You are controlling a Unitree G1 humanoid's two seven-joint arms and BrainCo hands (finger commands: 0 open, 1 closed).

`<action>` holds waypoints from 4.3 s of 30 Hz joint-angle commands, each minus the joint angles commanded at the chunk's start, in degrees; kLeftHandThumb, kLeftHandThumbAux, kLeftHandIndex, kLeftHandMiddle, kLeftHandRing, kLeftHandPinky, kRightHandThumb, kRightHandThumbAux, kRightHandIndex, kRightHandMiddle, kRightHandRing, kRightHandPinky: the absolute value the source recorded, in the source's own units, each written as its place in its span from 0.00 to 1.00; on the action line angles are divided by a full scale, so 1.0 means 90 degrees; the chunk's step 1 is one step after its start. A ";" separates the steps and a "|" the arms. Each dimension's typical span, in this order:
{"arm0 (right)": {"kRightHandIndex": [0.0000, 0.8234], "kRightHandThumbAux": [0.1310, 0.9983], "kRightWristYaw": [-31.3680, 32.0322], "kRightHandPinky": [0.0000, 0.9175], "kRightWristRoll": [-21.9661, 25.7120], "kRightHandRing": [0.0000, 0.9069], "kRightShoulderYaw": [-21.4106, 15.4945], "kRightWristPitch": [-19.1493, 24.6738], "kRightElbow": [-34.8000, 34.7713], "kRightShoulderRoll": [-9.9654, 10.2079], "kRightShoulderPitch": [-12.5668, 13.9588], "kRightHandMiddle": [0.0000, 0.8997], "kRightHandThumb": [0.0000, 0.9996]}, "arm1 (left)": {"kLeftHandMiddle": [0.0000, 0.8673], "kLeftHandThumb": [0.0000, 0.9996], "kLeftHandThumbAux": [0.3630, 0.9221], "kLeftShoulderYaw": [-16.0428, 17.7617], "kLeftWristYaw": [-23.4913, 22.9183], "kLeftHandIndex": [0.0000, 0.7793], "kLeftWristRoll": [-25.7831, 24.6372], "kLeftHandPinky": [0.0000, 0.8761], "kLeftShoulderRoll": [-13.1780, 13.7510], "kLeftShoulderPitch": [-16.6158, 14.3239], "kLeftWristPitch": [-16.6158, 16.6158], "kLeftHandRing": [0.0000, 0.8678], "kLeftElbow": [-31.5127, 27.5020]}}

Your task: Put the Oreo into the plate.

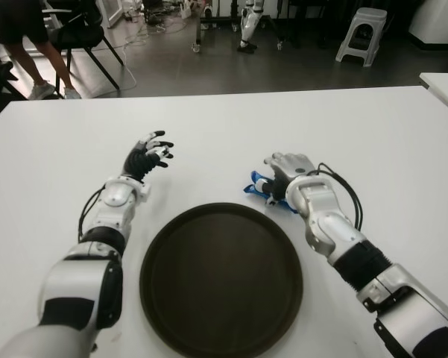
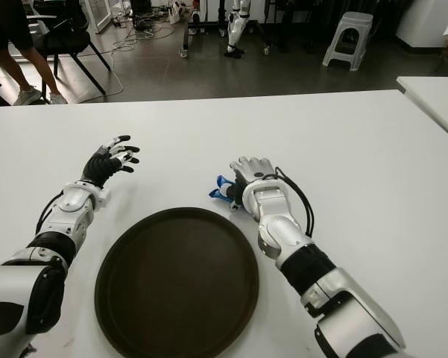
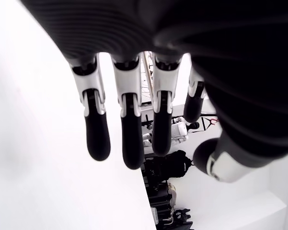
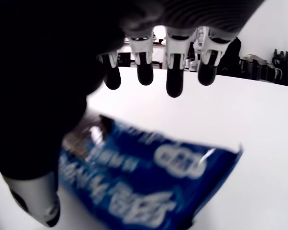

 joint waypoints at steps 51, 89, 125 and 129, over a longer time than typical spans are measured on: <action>0.18 0.70 -0.2074 0.22 0.0980 0.19 -0.0015 -0.0726 0.1837 0.0024 -0.0531 0.18 0.00 | 0.37 0.20 0.48 -0.0008 0.0085 0.23 -0.0005 0.48 -0.0035 -0.0033 0.0009 0.43 -0.0020; 0.18 0.77 -0.1739 0.16 0.1801 0.16 -0.0192 -0.1672 0.1452 -0.0034 -0.0255 0.16 0.00 | 0.37 0.21 0.48 0.0004 0.0045 0.22 -0.0032 0.47 -0.0102 -0.0048 0.0009 0.42 -0.0033; 0.18 0.78 -0.0892 0.22 0.2196 0.22 -0.0284 -0.2122 0.1738 -0.0155 -0.0519 0.21 0.00 | 0.37 0.21 0.53 0.0077 -0.0013 0.23 -0.0112 0.47 -0.0144 -0.0018 0.0026 0.43 -0.0108; 0.14 0.77 -0.0697 0.18 0.2209 0.19 -0.0250 -0.2141 0.1944 -0.0158 -0.0693 0.18 0.00 | 0.37 0.21 0.54 0.0079 -0.0012 0.23 -0.0113 0.46 -0.0143 -0.0014 0.0028 0.42 -0.0114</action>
